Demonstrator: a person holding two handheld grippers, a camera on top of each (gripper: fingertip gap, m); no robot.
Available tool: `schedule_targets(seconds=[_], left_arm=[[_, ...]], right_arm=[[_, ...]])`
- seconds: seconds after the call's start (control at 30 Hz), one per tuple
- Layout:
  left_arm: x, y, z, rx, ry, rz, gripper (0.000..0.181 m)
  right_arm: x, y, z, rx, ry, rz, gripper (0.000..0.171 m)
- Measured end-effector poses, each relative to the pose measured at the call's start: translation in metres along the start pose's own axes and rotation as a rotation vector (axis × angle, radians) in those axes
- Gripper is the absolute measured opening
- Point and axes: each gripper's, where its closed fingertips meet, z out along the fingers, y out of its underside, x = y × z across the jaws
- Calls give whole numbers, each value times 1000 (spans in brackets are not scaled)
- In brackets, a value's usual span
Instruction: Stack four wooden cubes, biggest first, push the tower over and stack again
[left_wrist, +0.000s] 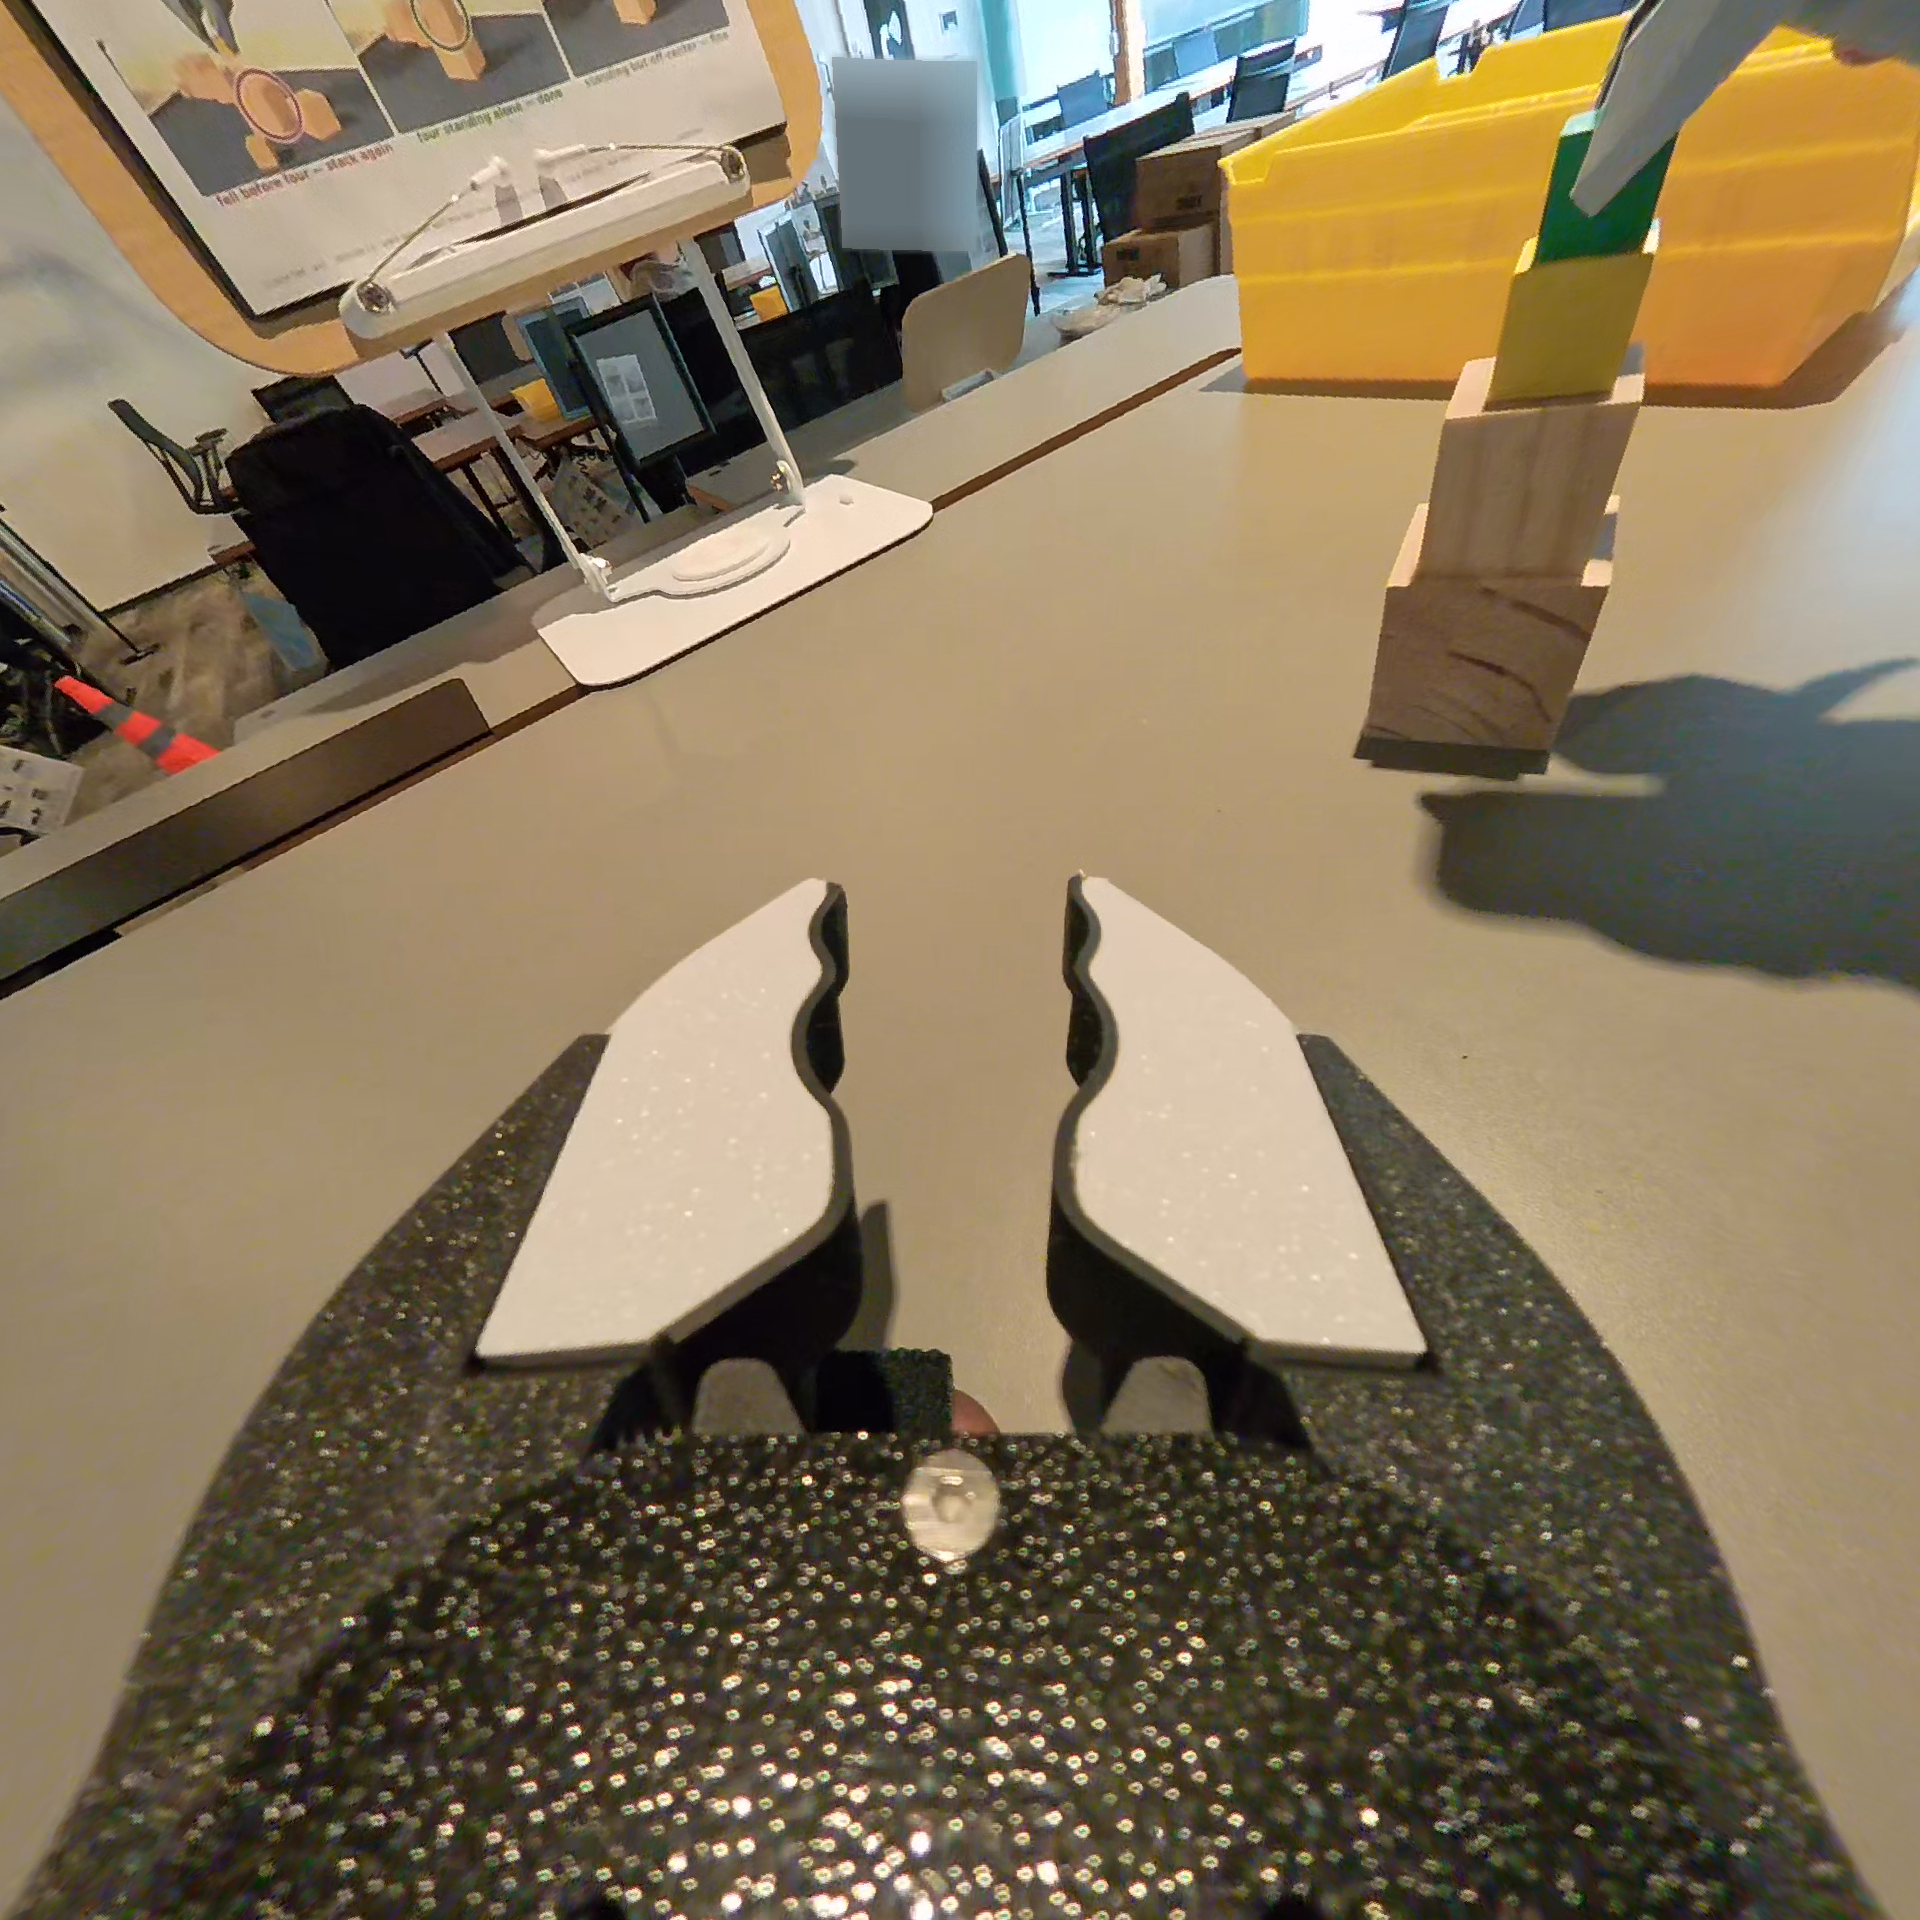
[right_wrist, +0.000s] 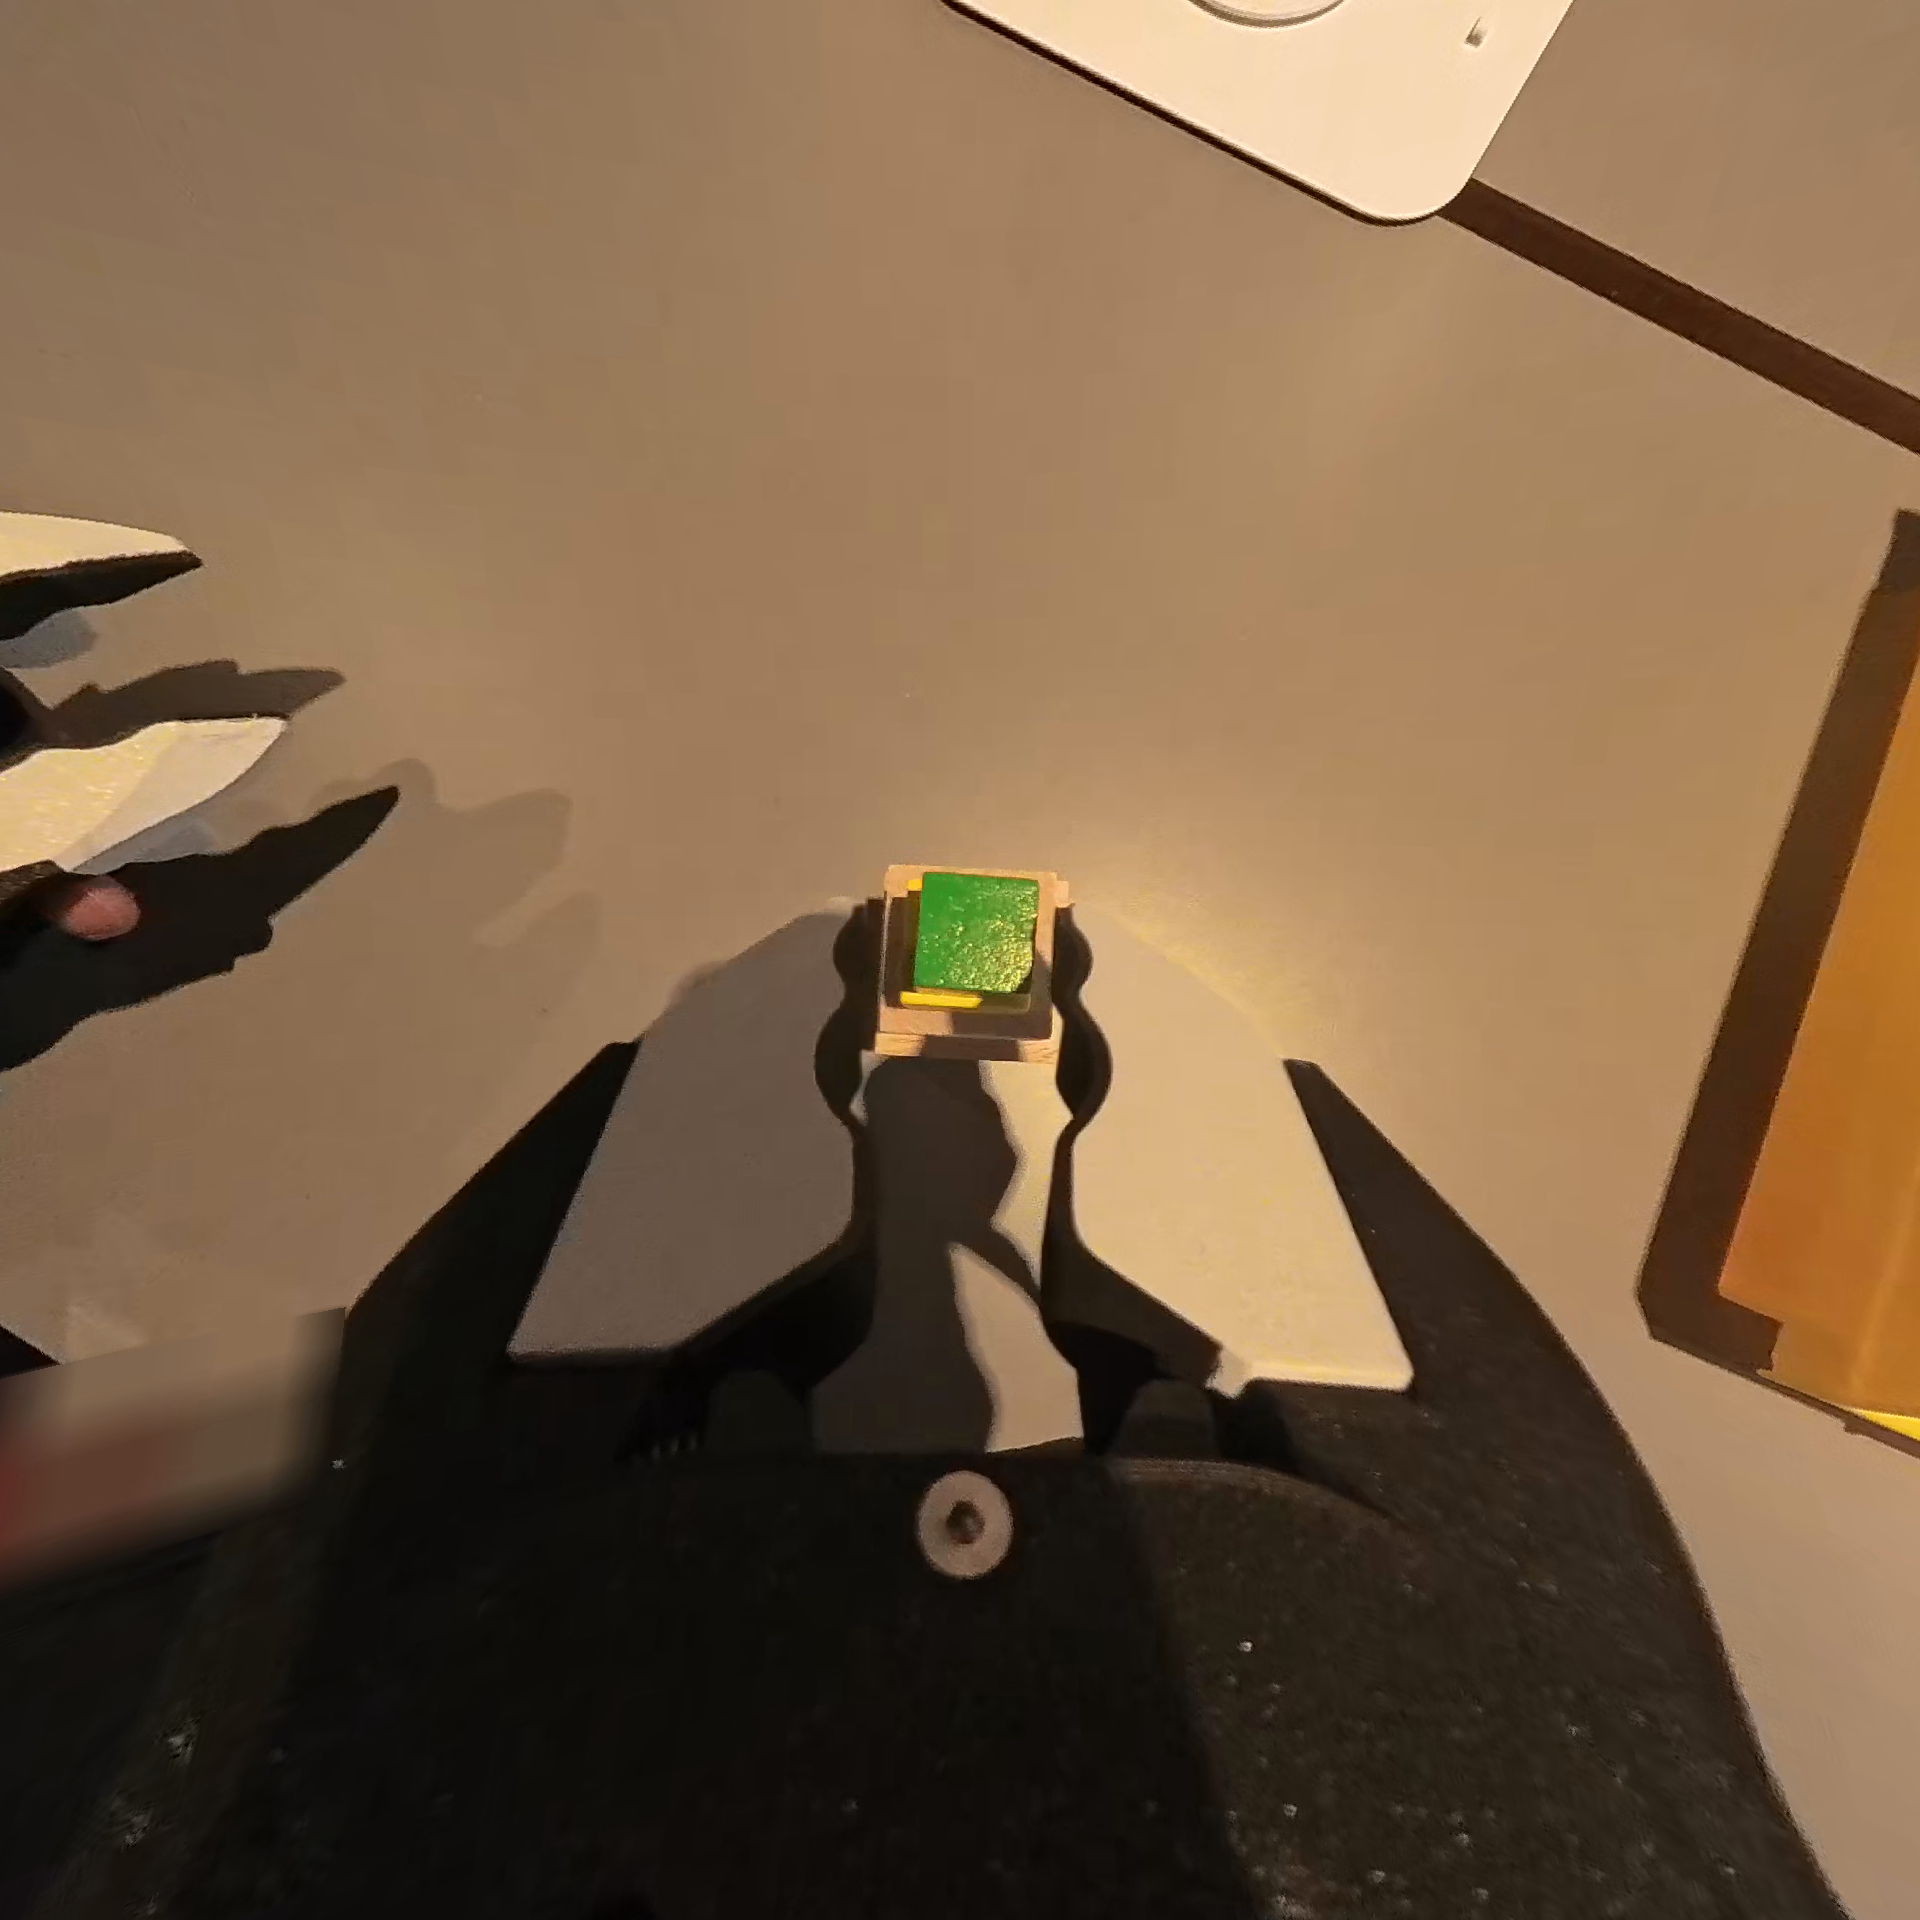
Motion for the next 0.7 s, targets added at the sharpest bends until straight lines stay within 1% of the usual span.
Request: schedule_targets(seconds=[0.13,0.27,0.4,0.5,0.57,0.67,0.7], left_arm=[[0,0,0,-1,0,-1,39],[-1,0,0,2,0,-7,39],[-1,-1,-1,8,3,-10,39],[0,-1,0,4,9,-6,39],[1,0,1,-1,11,1,39],[3,1,1,-9,15,17,39],[4,1,2,-12,16,24,39]], right_arm=[[0,-1,-3,8,1,-11,41],[2,-2,-15,42,-6,-46,49],[18,8,-27,61,48,-119,52],[30,18,-31,89,66,-171,50],[39,24,-31,125,76,-203,43],[51,31,-23,192,69,-213,21],[55,35,-19,208,62,-199,12]])
